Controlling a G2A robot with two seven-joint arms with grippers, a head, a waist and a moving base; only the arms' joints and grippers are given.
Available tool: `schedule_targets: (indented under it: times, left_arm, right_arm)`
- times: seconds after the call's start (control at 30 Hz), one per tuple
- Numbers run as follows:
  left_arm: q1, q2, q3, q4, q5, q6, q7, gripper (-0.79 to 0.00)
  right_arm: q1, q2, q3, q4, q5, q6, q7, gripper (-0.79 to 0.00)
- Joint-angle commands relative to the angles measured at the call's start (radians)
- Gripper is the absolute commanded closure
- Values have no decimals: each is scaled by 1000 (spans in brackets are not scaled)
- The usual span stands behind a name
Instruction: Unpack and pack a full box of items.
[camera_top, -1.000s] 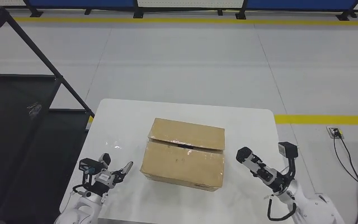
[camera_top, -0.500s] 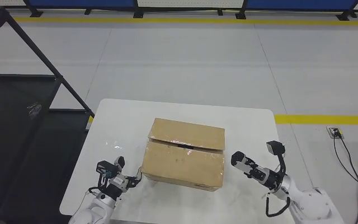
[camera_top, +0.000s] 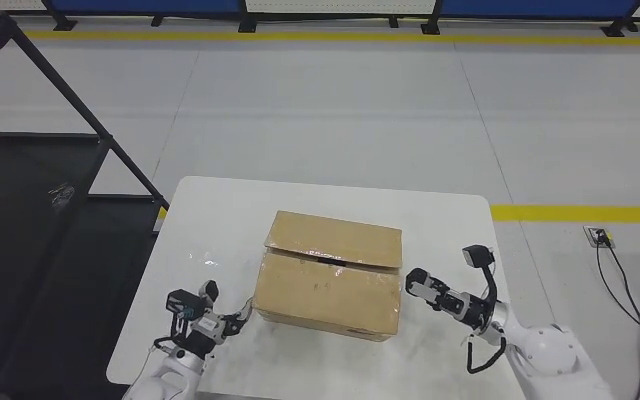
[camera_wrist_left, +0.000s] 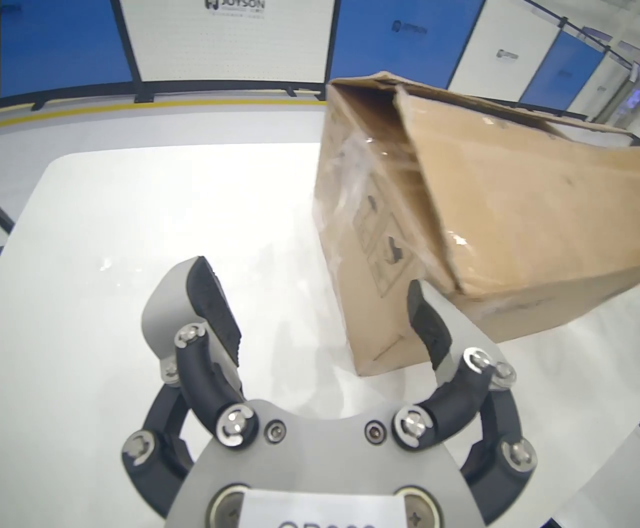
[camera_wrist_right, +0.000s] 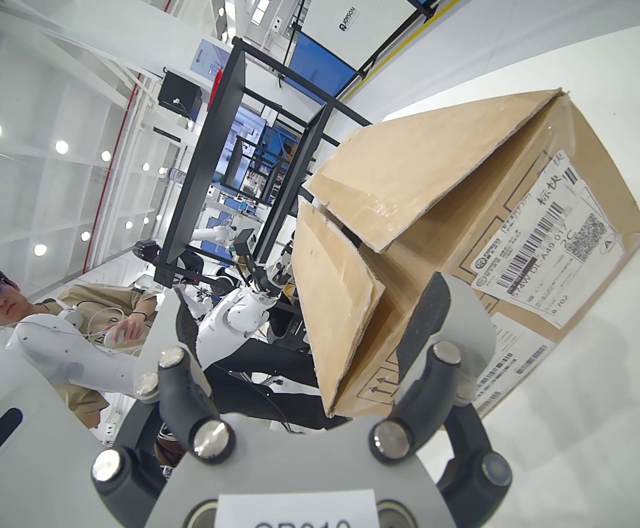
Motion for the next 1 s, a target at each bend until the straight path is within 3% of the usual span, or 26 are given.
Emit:
schedule_targets:
  times: [0.0, 0.2, 0.43, 0.73, 0.97]
  left_arm:
    - [-17, -4, 6, 16, -20, 43, -5, -785]
    - [-51, -12, 45, 28, -8, 72, -20, -785]
    - [-45, -14, 72, 20, 15, 43, -1, -785]
    - [-10, -8, 42, -8, 10, -5, 23, -785]
    - [0, -6, -16, -35, -88, -8, 22, -785]
  right_arm:
    - [0, 1, 0, 3, 4, -5, 1, -785]
    - [0, 4, -7, 9, 22, -16, 7, -785]
    - [25, 3, -38, 27, 28, -12, 16, -785]
    - [52, 4, -58, 36, 72, -39, 39, -785]
    - [19, 13, -45, -10, 170, -140, 119, -785]
